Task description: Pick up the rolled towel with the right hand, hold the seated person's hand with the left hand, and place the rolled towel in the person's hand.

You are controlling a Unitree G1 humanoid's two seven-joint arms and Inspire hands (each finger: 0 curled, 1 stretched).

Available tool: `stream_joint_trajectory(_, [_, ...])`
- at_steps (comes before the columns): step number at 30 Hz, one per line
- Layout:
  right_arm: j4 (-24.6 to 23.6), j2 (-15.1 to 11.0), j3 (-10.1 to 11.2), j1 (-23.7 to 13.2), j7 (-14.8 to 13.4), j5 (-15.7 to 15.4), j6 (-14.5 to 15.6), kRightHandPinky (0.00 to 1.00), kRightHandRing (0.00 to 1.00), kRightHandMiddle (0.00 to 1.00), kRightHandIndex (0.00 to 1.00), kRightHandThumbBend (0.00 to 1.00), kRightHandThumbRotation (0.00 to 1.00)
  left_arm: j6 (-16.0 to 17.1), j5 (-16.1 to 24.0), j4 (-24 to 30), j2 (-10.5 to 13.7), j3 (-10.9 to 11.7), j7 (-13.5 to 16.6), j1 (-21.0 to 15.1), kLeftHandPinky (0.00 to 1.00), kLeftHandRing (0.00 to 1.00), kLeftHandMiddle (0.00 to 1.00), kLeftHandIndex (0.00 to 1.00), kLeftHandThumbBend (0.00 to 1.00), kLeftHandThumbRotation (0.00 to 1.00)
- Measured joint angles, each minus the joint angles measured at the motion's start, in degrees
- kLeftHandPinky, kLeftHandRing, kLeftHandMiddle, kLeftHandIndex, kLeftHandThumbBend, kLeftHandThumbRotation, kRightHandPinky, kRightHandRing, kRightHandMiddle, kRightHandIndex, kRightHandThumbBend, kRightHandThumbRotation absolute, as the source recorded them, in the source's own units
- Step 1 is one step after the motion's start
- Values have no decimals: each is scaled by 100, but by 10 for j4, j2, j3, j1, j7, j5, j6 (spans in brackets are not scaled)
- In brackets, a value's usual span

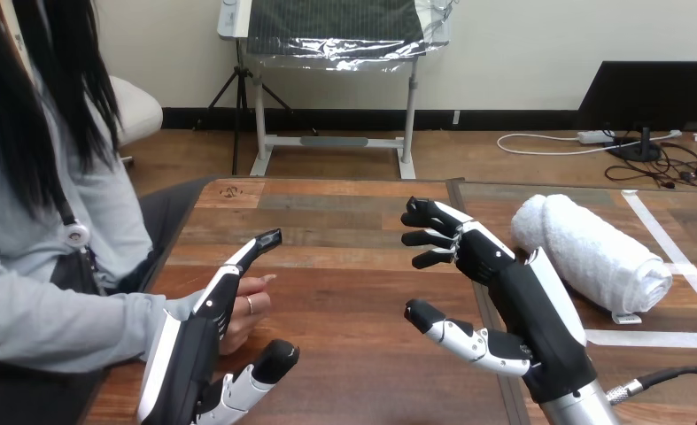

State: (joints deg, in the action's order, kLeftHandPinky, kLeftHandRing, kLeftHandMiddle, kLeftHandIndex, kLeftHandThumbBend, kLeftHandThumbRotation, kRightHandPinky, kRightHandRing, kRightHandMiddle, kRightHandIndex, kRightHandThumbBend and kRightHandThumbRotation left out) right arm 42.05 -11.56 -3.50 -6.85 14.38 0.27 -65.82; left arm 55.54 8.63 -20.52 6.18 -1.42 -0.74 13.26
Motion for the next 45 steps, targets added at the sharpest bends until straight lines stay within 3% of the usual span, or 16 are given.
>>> stream_joint_trajectory(45, [-14,7,0,14,-1,-9,9,65,79,84,85,58,30,0,-3,9,7,4,-2,16,90,91,89,86,100,84])
